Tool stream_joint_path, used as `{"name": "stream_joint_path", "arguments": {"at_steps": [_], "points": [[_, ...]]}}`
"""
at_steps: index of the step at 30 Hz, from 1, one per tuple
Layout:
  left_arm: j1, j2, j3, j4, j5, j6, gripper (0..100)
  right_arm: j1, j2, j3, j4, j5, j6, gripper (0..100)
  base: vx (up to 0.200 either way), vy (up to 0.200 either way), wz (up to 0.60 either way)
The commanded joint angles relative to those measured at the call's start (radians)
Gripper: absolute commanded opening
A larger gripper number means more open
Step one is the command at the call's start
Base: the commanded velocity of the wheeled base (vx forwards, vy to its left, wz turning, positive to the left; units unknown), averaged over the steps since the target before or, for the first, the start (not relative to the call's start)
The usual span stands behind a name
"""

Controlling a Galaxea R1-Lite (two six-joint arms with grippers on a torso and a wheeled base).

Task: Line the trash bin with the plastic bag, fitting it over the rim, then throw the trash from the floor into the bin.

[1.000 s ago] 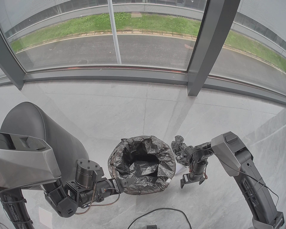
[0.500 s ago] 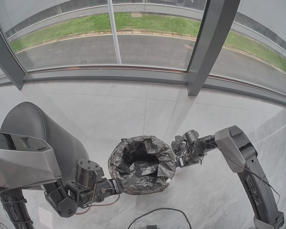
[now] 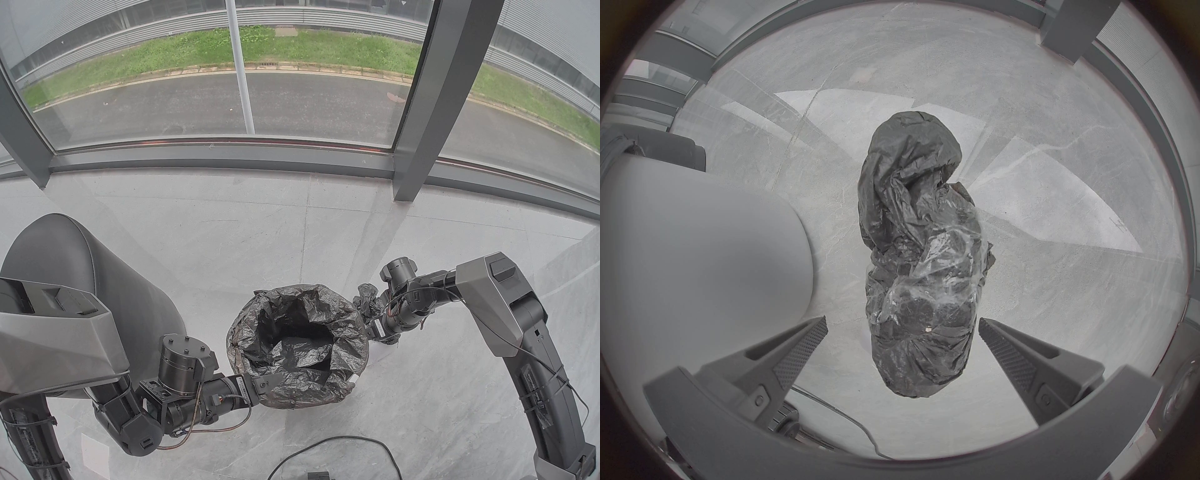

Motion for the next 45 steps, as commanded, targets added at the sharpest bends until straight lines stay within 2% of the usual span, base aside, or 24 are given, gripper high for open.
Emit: {"name": "stream_joint_path", "arguments": {"at_steps": [1, 11, 12, 21, 28, 32, 34, 37, 38, 42, 43, 44, 45], "points": [[0.000, 0.000, 0.000, 0.000, 0.000, 0.000, 100, 0.001, -0.006, 0.000, -0.001, -0.011, -0.004, 100, 0.000, 0.000, 0.00], [0.000, 0.000, 0.000, 0.000, 0.000, 0.000, 100, -0.007, 0.025, 0.000, -0.006, -0.011, -0.003, 100, 0.000, 0.000, 0.00], [0.000, 0.000, 0.000, 0.000, 0.000, 0.000, 100, -0.007, 0.028, 0.000, -0.010, -0.011, -0.003, 0, 0.000, 0.000, 0.00], [0.000, 0.000, 0.000, 0.000, 0.002, 0.000, 100, -0.010, 0.032, 0.000, -0.056, -0.014, -0.001, 0, 0.000, 0.000, 0.00], [0.000, -0.002, 0.000, 0.000, 0.002, 0.000, 100, -0.010, 0.008, 0.000, -0.049, -0.058, 0.005, 0, 0.000, 0.000, 0.00], [0.000, -0.005, 0.003, -0.002, 0.002, 0.000, 100, -0.012, -0.092, 0.000, 0.019, -0.086, 0.004, 0, 0.000, 0.000, 0.00], [-0.002, -0.008, 0.006, -0.002, 0.002, 0.000, 100, -0.007, -0.227, 0.000, 0.136, -0.132, -0.003, 0, 0.000, 0.000, 0.00], [-0.002, -0.008, 0.006, -0.002, 0.002, 0.000, 100, -0.004, -0.253, 0.000, 0.154, -0.133, -0.003, 0, 0.000, 0.000, 0.00], [-0.002, -0.003, 0.004, -0.002, 0.003, 0.000, 100, 0.039, -0.388, 0.000, 0.249, -0.146, -0.016, 0, 0.000, 0.000, 0.00], [-0.003, 0.002, 0.006, -0.003, 0.002, 0.001, 100, 0.157, -0.549, 0.000, 0.364, -0.227, -0.006, 0, 0.000, 0.000, 0.00], [-0.005, 0.005, 0.008, -0.010, 0.002, 0.001, 100, 0.209, -0.589, 0.000, 0.395, -0.238, 0.011, 0, 0.000, 0.000, 0.00], [-0.005, 0.008, 0.008, -0.013, 0.002, 0.001, 100, 0.229, -0.603, 0.000, 0.409, -0.242, 0.025, 0, 0.000, 0.000, 0.00], [-0.005, 0.022, 0.012, -0.029, 0.000, 0.003, 100, 0.297, -0.643, 0.000, 0.470, -0.247, 0.113, 0, 0.000, 0.000, 0.00]]}}
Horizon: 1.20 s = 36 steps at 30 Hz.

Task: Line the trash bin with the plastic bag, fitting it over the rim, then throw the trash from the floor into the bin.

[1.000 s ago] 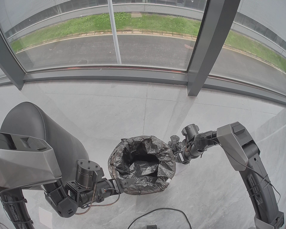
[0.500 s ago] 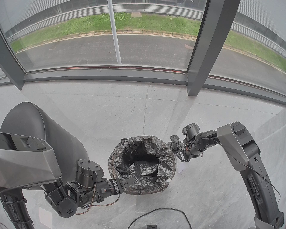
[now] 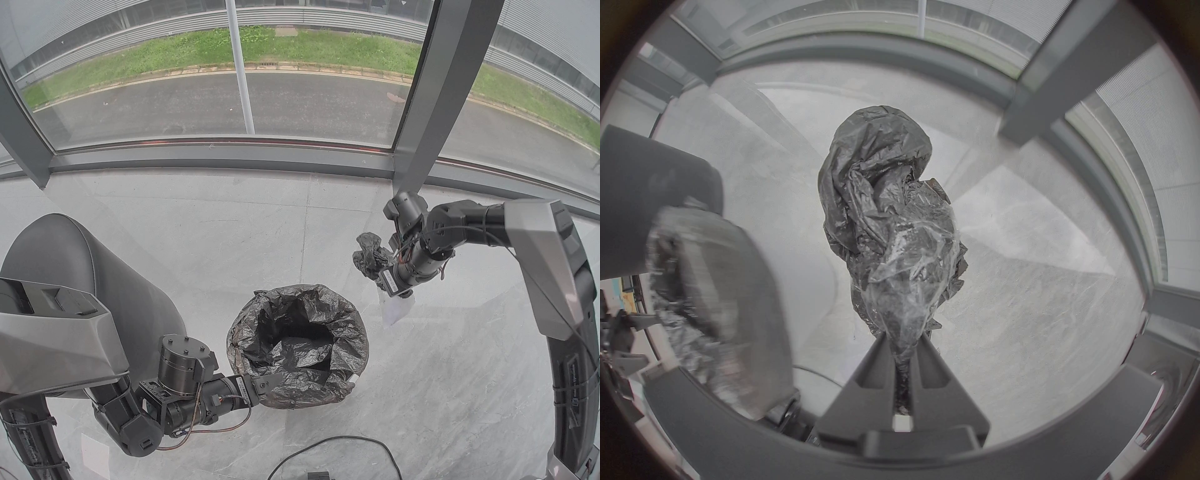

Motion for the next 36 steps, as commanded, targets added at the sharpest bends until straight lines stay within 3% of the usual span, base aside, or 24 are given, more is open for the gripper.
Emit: {"name": "stream_joint_path", "arguments": {"at_steps": [1, 2, 4, 9, 12, 15, 19, 29, 36], "points": [[-0.001, 0.030, 0.012, -0.039, -0.002, 0.002, 100, 0.266, -0.316, 0.001, 0.224, -0.068, 0.175, 0, 0.000, 0.000, 0.00], [-0.001, 0.030, 0.012, -0.039, -0.002, 0.002, 100, 0.266, -0.316, 0.001, 0.224, -0.068, 0.175, 0, 0.000, 0.000, 0.00], [-0.001, 0.060, 0.032, -0.100, -0.002, 0.003, 100, 0.353, -0.346, 0.001, 0.394, -0.068, 0.360, 0, 0.000, 0.000, 0.00], [-0.001, 0.088, 0.066, -0.207, -0.003, 0.005, 100, 0.358, -0.323, 0.001, 0.475, -0.054, 0.566, 0, 0.000, 0.000, 0.00], [0.000, 0.068, 0.072, -0.221, -0.003, 0.003, 100, 0.349, -0.290, 0.001, 0.520, -0.054, 0.638, 0, 0.000, 0.000, 0.00], [0.005, 0.005, 0.075, -0.210, -0.003, 0.006, 100, 0.336, -0.267, 0.001, 0.564, -0.042, 0.669, 0, 0.000, 0.000, 0.00], [0.054, -0.191, 0.081, -0.137, -0.005, 0.013, 100, 0.333, -0.239, 0.001, 0.572, 0.024, 0.684, 0, 0.000, 0.000, 0.00], [0.134, -0.650, -0.028, 0.342, -0.083, 0.009, 100, 0.332, -0.113, 0.001, 0.564, 0.155, 0.693, 0, 0.000, 0.000, 0.00], [0.141, -0.751, -0.023, 0.403, -0.074, 0.013, 100, 0.318, 0.034, 0.001, 0.426, 0.201, 0.693, 0, 0.000, 0.000, 0.00]]}}
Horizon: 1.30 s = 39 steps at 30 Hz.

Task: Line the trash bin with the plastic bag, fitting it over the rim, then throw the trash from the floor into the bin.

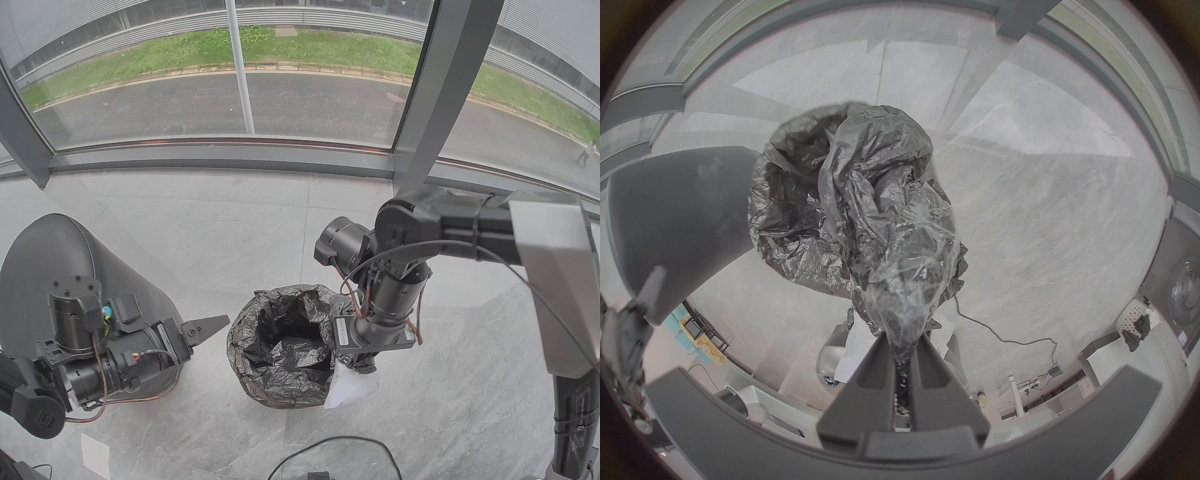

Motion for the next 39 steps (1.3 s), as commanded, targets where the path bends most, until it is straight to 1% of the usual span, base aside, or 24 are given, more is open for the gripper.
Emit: {"name": "stream_joint_path", "arguments": {"at_steps": [1, 2, 3, 4, 6, 10, 13, 18, 20, 21, 23, 29, 30, 33, 36, 39], "points": [[0.025, -0.180, -0.018, 0.048, -0.005, 0.003, 100, -0.009, 0.157, 0.000, -0.069, 0.044, 0.003, 0, 0.000, 0.000, 0.00], [0.042, -0.216, -0.024, 0.098, -0.005, 0.003, 100, -0.009, 0.180, 0.000, -0.095, 0.045, 0.005, 0, 0.000, 0.000, 0.00], [0.042, -0.216, -0.024, 0.098, -0.005, 0.003, 100, -0.009, 0.180, 0.000, -0.095, 0.045, 0.005, 0, 0.000, 0.000, 0.00], [0.061, -0.250, -0.033, 0.149, -0.001, 0.003, 100, -0.011, 0.195, 0.000, -0.119, 0.045, 0.005, 0, 0.000, 0.000, 0.00], [0.077, -0.283, -0.044, 0.187, -0.001, 0.007, 100, -0.012, 0.203, 0.000, -0.145, 0.047, 0.005, 0, 0.000, 0.000, 0.00], [0.134, -0.363, -0.048, 0.255, 0.004, 0.081, 100, -0.020, 0.218, 0.000, -0.242, 0.045, 0.002, 0, 0.000, 0.000, 0.00], [0.156, -0.403, -0.053, 0.279, 0.016, 0.098, 100, -0.035, 0.221, 0.000, -0.296, 0.045, -0.004, 0, 0.000, 0.000, 0.00], [0.165, -0.421, -0.087, 0.342, 0.015, 0.096, 100, -0.040, 0.229, 0.000, -0.372, 0.047, -0.009, 0, 0.000, 0.000, 0.00], [0.165, -0.418, -0.088, 0.350, 0.009, 0.095, 100, -0.040, 0.229, 0.000, -0.405, 0.045, -0.020, 0, 0.000, 0.000, 0.00], [0.163, -0.415, -0.085, 0.350, 0.009, 0.095, 100, -0.040, 0.230, 0.000, -0.426, 0.045, -0.038, 0, 0.000, 0.000, 0.00], [0.163, -0.414, -0.082, 0.348, 0.009, 0.095, 100, -0.037, 0.236, 0.000, -0.440, 0.045, -0.055, 0, 0.000, 0.000, 0.00], [0.163, -0.415, -0.079, 0.348, 0.009, 0.095, 100, -0.024, 0.281, 0.000, -0.451, 0.033, -0.059, 0, 0.000, 0.000, 0.00], [0.163, -0.420, -0.079, 0.348, 0.009, 0.095, 100, -0.020, 0.293, 0.000, -0.454, 0.033, -0.059, 100, 0.000, 0.000, 0.00], [0.163, -0.426, -0.079, 0.348, 0.007, 0.096, 100, -0.018, 0.301, 0.000, -0.480, 0.028, -0.058, 100, 0.000, 0.000, 0.00], [0.163, -0.424, -0.079, 0.348, 0.007, 0.095, 100, -0.017, 0.295, 0.000, -0.500, -0.002, -0.059, 100, 0.000, 0.000, 0.00], [0.163, -0.421, -0.077, 0.348, 0.007, 0.096, 100, -0.015, 0.279, 0.000, -0.501, -0.010, -0.059, 100, 0.000, 0.000, 0.00]]}}
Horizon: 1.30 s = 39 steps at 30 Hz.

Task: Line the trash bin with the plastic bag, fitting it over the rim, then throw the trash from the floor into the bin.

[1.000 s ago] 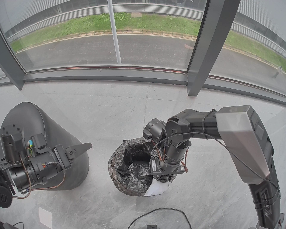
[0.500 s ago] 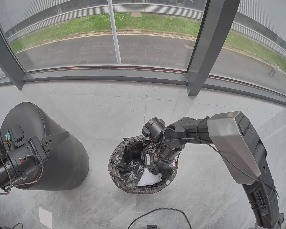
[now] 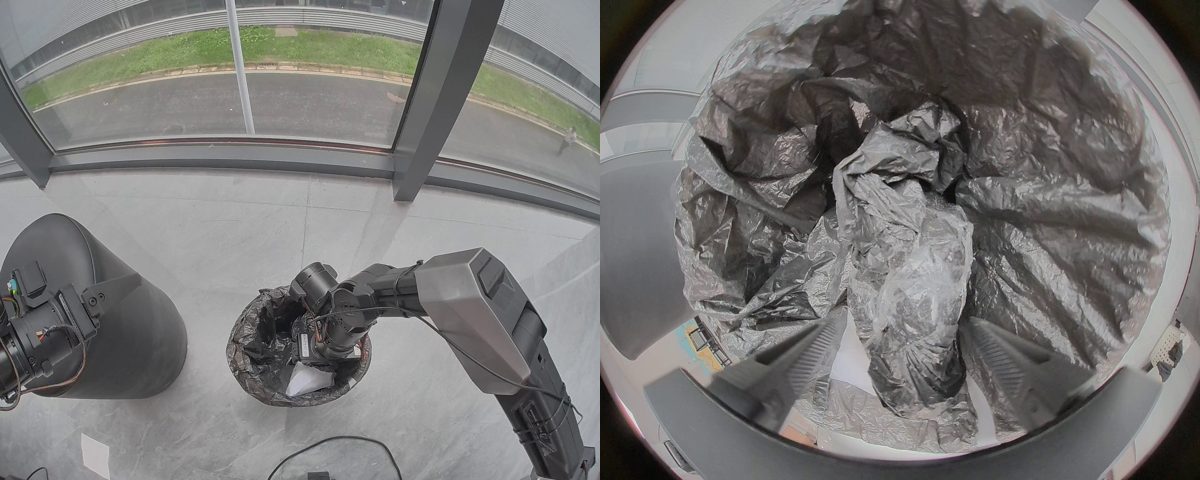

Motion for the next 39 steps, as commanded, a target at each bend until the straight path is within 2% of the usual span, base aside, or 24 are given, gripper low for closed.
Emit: {"name": "stream_joint_path", "arguments": {"at_steps": [1, 7, 13, 18, 30, 39], "points": [[-0.002, 0.002, 0.002, -0.001, 0.000, -0.001, 100, 0.004, -0.017, 0.000, -0.001, -0.003, 0.001, 100, 0.000, 0.000, 0.00], [-0.002, 0.005, 0.002, -0.001, -0.001, -0.002, 100, 0.018, -0.051, 0.000, 0.001, -0.003, 0.002, 100, 0.000, 0.000, 0.00], [-0.002, 0.004, 0.004, -0.001, -0.001, -0.002, 100, 0.070, -0.060, 0.000, -0.002, -0.003, -0.002, 100, 0.000, 0.000, 0.00], [-0.002, 0.005, 0.002, -0.001, -0.003, -0.006, 100, 0.093, -0.059, 0.000, -0.027, -0.004, -0.039, 100, 0.000, 0.000, 0.00], [-0.002, 0.005, 0.004, -0.001, -0.003, -0.007, 100, 0.065, 0.062, 0.000, -0.074, -0.003, -0.031, 100, 0.000, 0.000, 0.00], [-0.005, -0.003, 0.005, -0.002, -0.003, -0.007, 100, 0.048, 0.068, 0.000, -0.079, -0.003, -0.033, 100, 0.000, 0.000, 0.00]]}}
